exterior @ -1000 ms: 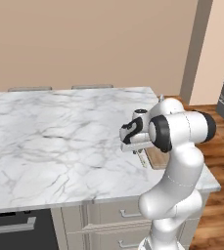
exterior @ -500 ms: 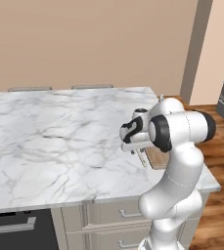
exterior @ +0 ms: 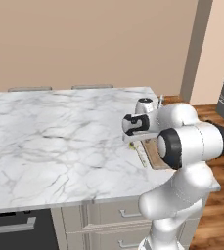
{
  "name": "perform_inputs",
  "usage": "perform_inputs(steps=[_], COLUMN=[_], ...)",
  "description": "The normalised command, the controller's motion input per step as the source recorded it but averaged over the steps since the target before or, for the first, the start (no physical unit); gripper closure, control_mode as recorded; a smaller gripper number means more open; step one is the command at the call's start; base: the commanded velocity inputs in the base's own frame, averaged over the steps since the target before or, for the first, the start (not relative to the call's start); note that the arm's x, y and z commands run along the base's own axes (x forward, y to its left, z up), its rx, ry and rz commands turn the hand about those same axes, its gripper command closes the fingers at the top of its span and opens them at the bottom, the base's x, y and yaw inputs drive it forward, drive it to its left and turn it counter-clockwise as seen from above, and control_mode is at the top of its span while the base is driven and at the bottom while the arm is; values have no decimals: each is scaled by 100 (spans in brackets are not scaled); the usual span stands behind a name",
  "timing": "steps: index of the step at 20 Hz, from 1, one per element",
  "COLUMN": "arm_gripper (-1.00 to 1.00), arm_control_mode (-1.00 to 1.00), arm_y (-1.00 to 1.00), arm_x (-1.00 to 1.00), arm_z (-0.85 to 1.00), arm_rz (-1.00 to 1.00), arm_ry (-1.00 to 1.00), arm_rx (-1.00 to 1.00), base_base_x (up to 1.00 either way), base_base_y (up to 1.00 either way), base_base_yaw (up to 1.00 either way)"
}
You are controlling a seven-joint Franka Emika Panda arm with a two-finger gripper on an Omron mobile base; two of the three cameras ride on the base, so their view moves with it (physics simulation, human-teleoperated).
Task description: Grab the spray bottle from the cabinet, then place it next to the cutting board for sanitizing. Then grab the dish brush from the countertop next to the sink and place it next to the cutting board.
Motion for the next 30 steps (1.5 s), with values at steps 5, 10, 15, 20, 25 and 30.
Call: perform_inputs(steps=[5, 10, 15, 20, 25, 30], arm_gripper=[-100, -100, -100, -100, -100, -100], arm_control_mode=[-100, -100, -100, -100, -100, -100], arm_y=[0, 0, 0, 0, 0, 0], arm_x=[-48, -50, -52, -75, -92, -100], arm_z=[80, 92, 83, 78, 48, 14], arm_rz=[0, 0, 0, 0, 0, 0], arm_ry=[-22, -23, -15, -3, 0, -12], arm_rx=[0, 0, 0, 0, 4, 1], base_base_x=[0, 0, 0, 0, 0, 0], base_base_y=[0, 0, 0, 0, 0, 0], base_base_yaw=[0, 0, 0, 0, 0, 0])
